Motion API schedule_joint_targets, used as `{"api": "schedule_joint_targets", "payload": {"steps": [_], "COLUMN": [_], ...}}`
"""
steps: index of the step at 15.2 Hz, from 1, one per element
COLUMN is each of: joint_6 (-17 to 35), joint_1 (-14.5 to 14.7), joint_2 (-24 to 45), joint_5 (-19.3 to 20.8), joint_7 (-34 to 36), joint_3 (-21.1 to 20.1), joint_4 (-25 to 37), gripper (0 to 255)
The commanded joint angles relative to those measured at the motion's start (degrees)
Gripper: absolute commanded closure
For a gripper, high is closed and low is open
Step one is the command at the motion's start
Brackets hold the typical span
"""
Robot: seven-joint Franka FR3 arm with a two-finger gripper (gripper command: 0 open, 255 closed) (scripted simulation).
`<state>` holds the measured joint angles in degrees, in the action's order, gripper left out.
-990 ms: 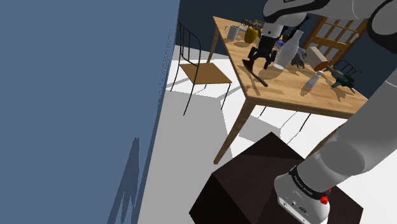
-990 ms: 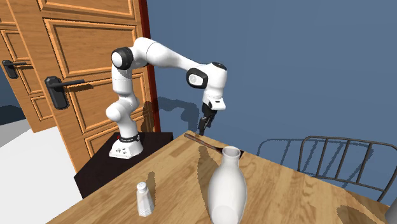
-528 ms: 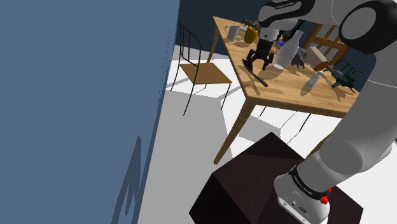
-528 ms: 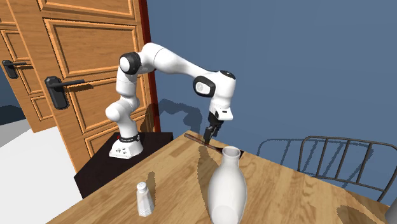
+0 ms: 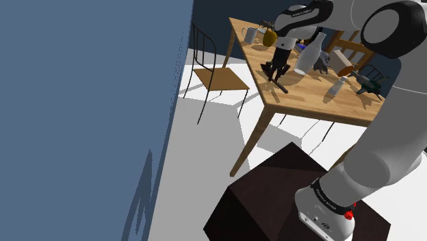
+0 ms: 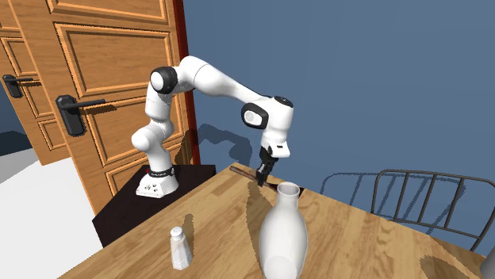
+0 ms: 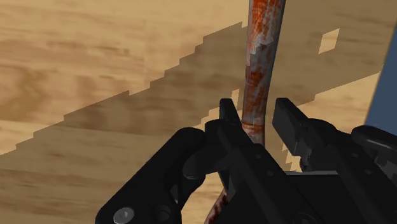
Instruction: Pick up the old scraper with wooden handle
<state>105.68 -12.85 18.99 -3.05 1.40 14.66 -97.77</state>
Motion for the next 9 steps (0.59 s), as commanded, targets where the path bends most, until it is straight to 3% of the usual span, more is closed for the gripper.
{"api": "schedule_joint_targets", "payload": {"steps": [1, 9], "joint_6": [0.0, -0.5], "joint_1": [0.0, 0.0], "joint_2": [0.0, -0.2], "joint_5": [0.0, 0.1], "joint_7": [0.0, 0.0], "joint_3": [0.0, 0.0], "joint_4": [0.0, 0.3], "gripper": [255, 255]}}
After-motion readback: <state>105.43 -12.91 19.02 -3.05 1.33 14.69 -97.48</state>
